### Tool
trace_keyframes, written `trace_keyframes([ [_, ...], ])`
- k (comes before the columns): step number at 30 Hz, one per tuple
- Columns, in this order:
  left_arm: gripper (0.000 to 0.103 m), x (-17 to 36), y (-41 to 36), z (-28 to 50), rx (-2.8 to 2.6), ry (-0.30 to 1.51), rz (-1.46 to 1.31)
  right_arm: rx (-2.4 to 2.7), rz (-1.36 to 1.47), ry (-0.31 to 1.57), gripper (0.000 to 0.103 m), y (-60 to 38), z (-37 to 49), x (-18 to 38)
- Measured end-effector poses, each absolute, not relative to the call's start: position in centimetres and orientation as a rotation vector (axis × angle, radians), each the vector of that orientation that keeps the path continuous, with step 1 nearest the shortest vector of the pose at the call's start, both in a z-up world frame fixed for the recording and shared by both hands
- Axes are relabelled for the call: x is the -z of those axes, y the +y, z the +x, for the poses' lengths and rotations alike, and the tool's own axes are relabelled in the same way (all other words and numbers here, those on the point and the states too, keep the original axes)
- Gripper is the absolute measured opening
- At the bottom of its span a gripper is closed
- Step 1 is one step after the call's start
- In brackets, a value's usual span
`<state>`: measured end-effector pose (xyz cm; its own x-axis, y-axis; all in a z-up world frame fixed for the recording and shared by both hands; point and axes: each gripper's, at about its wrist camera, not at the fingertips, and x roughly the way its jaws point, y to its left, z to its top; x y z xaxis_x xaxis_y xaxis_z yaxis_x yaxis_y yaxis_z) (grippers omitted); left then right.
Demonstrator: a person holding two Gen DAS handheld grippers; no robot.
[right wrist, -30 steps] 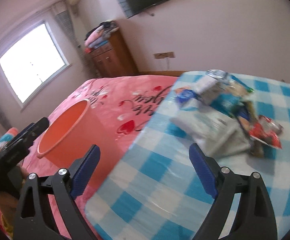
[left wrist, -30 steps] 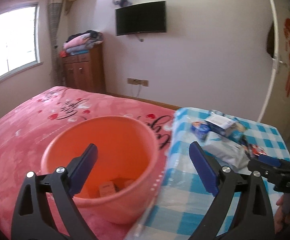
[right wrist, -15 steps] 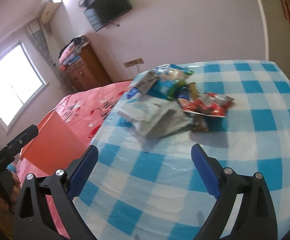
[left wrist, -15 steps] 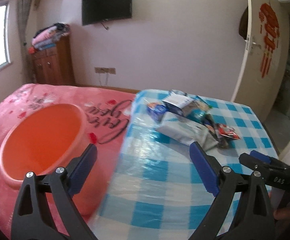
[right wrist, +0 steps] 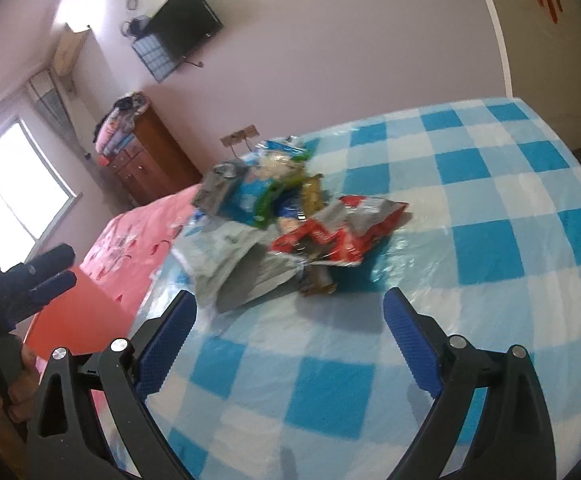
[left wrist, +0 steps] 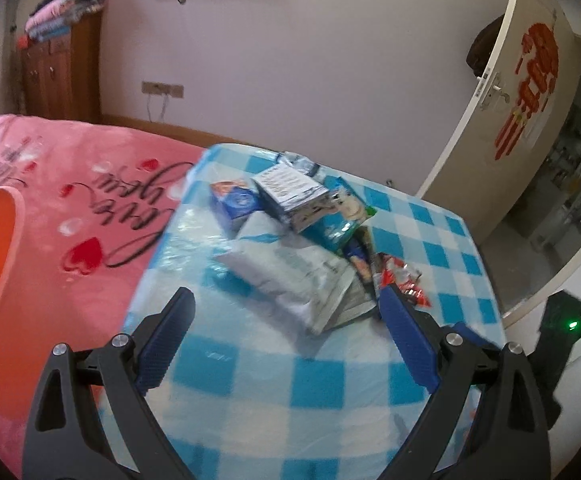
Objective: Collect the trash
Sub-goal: 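Move both tools back over the remaining trash on the table, then grasp a second white milk carton with the left tool while the right tool grasps the red chip bag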
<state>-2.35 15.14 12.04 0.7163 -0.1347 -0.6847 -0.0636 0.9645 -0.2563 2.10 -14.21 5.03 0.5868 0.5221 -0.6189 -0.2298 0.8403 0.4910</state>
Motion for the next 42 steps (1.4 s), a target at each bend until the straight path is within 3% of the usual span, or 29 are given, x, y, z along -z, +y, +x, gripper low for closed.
trace_keyframes([
  [15, 0.094, -9.7, 14.6, 13.5, 0.044, 0.926, -0.405, -0.500, 0.556, 0.917, 0.093, -16.5, 8.7, -2.7],
  [26, 0.093, -6.0, 15.3, 19.5, -0.007, 1.049, -0.491, -0.483, 0.506, 0.909, 0.093, -16.3, 9.3, -2.2],
  [28, 0.083, -5.5, 15.3, 20.1, -0.024, 1.067, -0.482, -0.479, 0.517, 0.904, 0.093, -16.6, 9.3, -2.2],
  [29, 0.070, -5.1, 15.3, 20.3, -0.035, 1.086, -0.479, -0.475, 0.523, 0.902, 0.093, -16.9, 9.3, -2.1],
  [42, 0.065, -4.2, 12.3, 16.8, 0.016, 1.115, -0.366, -0.441, 0.518, 0.883, 0.093, -17.9, 9.1, -2.1],
])
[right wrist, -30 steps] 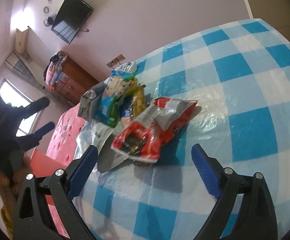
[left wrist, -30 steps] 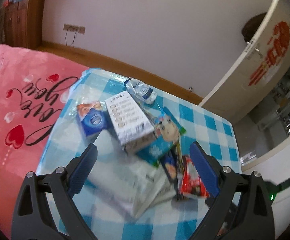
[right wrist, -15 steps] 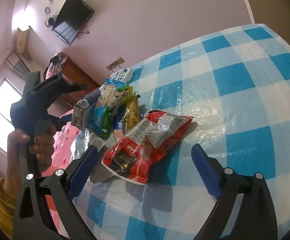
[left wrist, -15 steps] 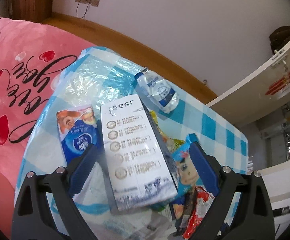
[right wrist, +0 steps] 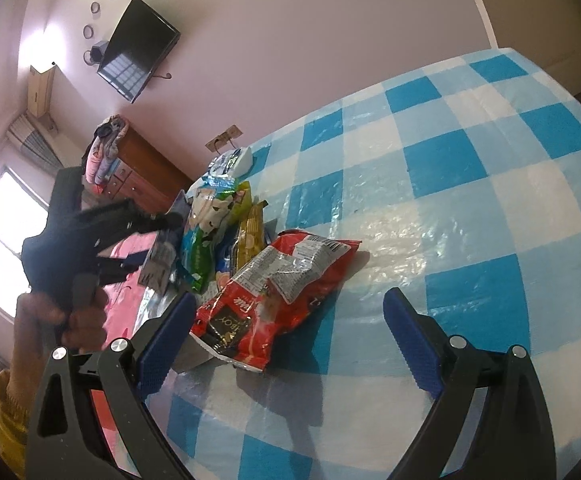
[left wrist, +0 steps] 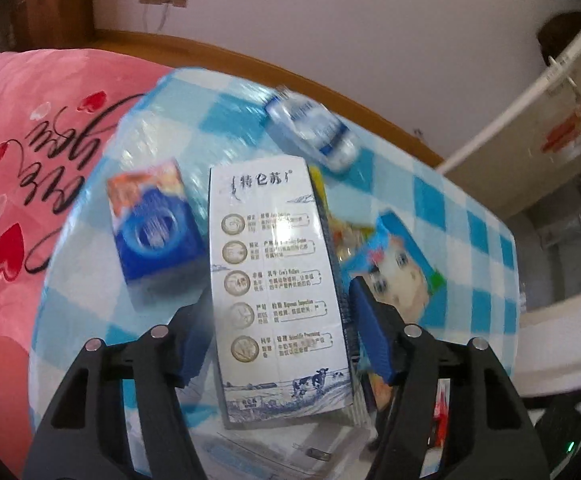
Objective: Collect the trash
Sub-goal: 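Grasp a second white milk carton with the left tool while the right tool grasps the red chip bag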
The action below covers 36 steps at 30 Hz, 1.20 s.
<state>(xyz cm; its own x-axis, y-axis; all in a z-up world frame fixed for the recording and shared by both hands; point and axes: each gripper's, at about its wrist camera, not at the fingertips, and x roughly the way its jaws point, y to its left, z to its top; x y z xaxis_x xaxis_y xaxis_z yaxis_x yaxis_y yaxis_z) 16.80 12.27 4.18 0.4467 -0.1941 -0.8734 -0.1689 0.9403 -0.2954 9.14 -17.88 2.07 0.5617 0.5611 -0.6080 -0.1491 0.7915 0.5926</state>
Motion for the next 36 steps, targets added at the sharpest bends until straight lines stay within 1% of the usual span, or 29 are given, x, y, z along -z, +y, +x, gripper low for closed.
trace_keyframes([
  [8, 0.065, -3.6, 8.6, 12.2, 0.133, 1.139, -0.323, -0.430, 0.515, 0.873, 0.093, -18.4, 8.8, -1.9],
  [13, 0.065, -3.5, 7.6, 10.2, 0.162, 1.100, -0.334, -0.451, 0.482, 0.854, 0.093, -17.9, 8.2, -1.8],
  [18, 0.065, -3.9, 8.1, 9.1, 0.169, 1.035, -0.355, -0.464, 0.457, 0.864, 0.093, -17.0, 8.0, -1.4],
  [24, 0.065, -5.5, 8.5, 7.6, 0.162, 0.947, -0.332, -0.495, 0.510, 0.882, 0.093, -16.9, 8.4, -0.7],
  [30, 0.065, -5.6, 9.5, 6.2, 0.145, 0.924, -0.305, -0.478, 0.590, 0.923, 0.093, -16.9, 9.4, -1.1],
  [35, 0.065, -5.8, 10.9, 4.6, 0.128, 0.899, -0.303, -0.382, 0.517, 0.965, 0.093, -15.0, 11.0, -1.5],
  [36, 0.065, -5.8, 11.1, 4.3, 0.124, 0.892, -0.302, -0.371, 0.509, 0.968, 0.095, -14.7, 11.1, -1.5],
])
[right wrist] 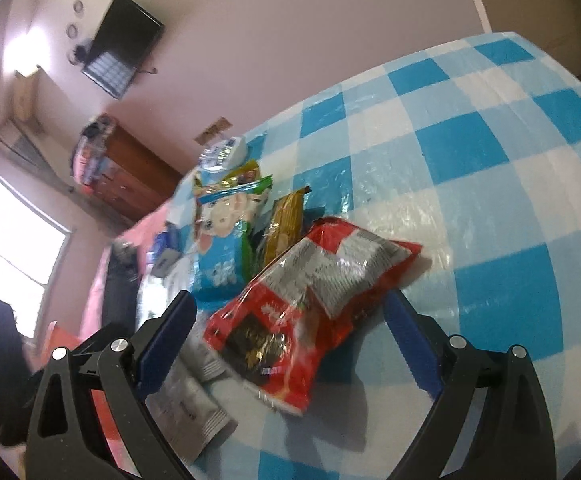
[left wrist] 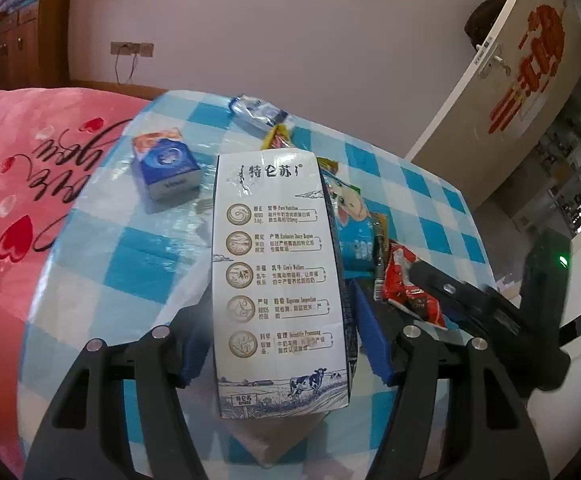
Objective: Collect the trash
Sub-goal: 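Grasp a second white milk carton with the left tool while the right tool grasps the red chip bag, then carry the carton and red chip bag to the orange bucket and release them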
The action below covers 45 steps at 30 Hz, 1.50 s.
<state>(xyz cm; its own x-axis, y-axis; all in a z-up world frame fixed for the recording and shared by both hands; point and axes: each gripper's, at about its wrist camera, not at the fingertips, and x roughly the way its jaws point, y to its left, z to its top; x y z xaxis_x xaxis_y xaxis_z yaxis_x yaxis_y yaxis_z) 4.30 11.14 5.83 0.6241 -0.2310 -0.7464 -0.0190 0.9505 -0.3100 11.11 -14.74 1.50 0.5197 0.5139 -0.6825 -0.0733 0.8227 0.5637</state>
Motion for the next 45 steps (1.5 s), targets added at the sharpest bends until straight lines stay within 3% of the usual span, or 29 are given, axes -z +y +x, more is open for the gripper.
trace_keyframes([
  [11, 0.065, -5.2, 13.7, 2.2, 0.111, 0.883, -0.333, -0.222, 0.238, 0.912, 0.094, -10.9, 10.8, -1.4],
  [13, 0.065, -5.1, 14.0, 1.8, 0.108, 0.881, -0.334, -0.195, 0.176, 0.894, 0.081, -10.7, 10.5, -1.3],
  [21, 0.065, -4.6, 14.7, 0.6, 0.113, 0.884, -0.347, -0.247, 0.156, 0.860, 0.066, -11.4, 9.2, -1.2],
  [45, 0.065, -6.5, 14.2, -4.3, 0.163, 0.837, -0.289, -0.356, 0.379, 0.841, 0.062, -15.8, 3.0, -3.9],
])
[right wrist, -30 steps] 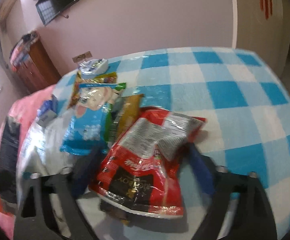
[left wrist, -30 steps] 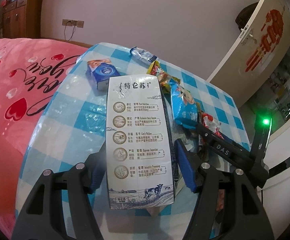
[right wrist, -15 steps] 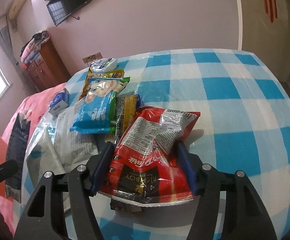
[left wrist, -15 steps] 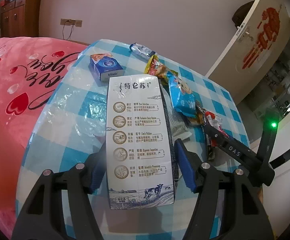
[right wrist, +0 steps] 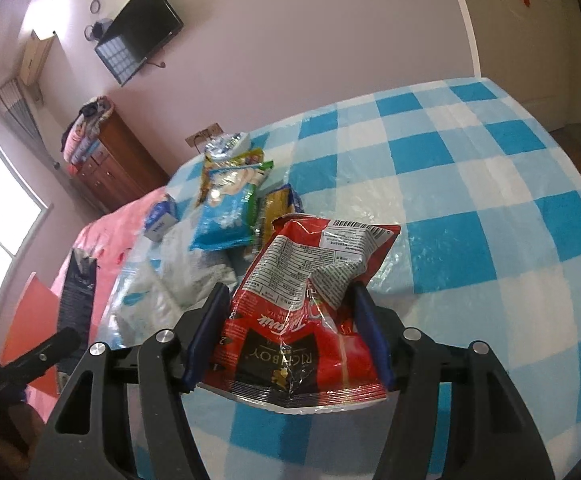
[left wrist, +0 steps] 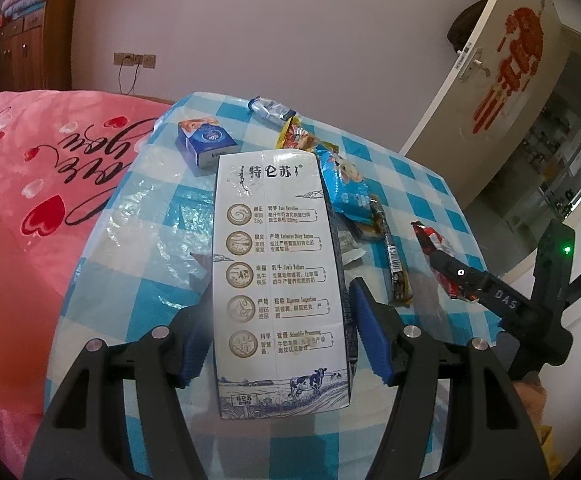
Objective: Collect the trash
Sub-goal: 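Carry the carton and red chip bag to the orange bucket and release them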
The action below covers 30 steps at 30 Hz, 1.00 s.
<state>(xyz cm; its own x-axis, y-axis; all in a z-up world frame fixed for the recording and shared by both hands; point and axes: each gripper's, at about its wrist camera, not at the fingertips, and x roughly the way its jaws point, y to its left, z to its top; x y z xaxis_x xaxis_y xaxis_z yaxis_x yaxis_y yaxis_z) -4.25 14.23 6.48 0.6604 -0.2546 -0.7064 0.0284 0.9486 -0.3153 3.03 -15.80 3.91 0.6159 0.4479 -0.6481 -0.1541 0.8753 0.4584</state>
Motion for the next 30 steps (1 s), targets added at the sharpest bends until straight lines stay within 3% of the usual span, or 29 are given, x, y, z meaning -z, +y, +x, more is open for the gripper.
trace_keyframes([
  [17, 0.065, -12.0, 16.9, -9.1, 0.152, 0.689, -0.266, -0.534, 0.342, 0.752, 0.062, -10.5, -0.9, -11.8],
  [30, 0.065, -16.5, 24.4, -13.1, -0.029, 0.554, -0.289, -0.833, 0.219, 0.701, 0.063, 2.0, -3.1, -18.8],
])
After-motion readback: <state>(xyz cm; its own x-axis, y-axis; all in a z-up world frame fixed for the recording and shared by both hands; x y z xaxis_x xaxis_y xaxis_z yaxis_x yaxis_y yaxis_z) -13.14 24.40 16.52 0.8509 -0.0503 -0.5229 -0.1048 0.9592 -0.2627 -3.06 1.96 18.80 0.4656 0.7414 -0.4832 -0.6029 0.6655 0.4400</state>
